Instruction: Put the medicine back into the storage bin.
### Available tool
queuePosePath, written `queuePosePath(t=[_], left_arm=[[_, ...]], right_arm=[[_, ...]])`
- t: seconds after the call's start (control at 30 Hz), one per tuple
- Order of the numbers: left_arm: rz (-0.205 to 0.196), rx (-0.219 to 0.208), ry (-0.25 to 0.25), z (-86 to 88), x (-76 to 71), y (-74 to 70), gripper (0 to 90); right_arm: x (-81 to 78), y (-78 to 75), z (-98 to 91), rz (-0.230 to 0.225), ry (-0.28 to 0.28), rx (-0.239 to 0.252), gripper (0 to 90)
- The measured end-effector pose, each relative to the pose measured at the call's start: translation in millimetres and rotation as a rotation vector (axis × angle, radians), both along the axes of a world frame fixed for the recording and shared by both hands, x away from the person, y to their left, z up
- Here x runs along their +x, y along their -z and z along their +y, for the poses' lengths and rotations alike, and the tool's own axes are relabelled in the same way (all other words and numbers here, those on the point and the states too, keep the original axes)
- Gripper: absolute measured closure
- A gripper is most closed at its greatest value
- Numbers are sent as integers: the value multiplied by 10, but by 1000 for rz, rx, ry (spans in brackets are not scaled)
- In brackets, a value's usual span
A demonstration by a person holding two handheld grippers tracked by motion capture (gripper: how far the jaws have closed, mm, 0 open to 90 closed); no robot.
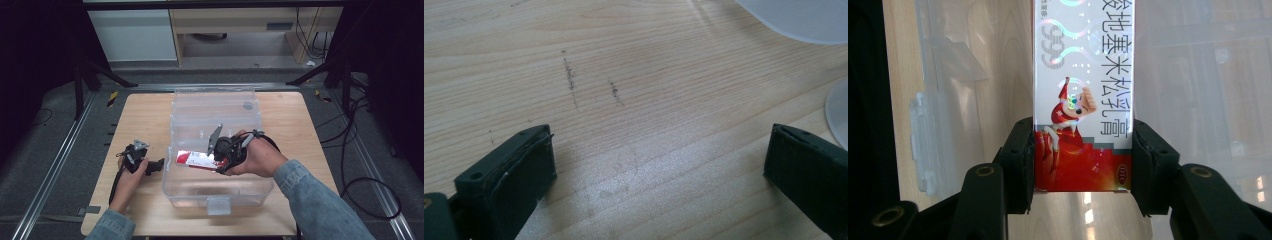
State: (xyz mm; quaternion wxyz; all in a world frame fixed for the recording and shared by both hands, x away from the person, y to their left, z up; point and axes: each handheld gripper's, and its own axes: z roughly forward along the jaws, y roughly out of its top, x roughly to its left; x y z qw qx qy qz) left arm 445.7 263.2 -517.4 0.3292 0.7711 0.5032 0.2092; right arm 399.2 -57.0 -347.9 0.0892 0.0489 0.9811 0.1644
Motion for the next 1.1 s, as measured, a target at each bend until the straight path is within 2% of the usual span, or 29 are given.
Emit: queuePosePath(t=[0.17,0.27,0.53,0.77,0.87,1.1], left_arm=[[0,0,0,0,0,0,0],[0,0,1,0,0,0,0],[0,0,2,0,1,0,0],[-1,-1,2,0,1,0,0],[-1,0,3,0,1,0,0],[-1,0,3,0,1,0,0]], right_arm=[[-19,100,42,26,-18,-2,514],[-26,155,48,26,-26,-14,514],[-46,185,74,36,-43,-16,514],[-55,298,117,65,-57,-19,514],[-55,351,159,67,-68,-35,514],[-45,426,275,82,-88,-38,514]])
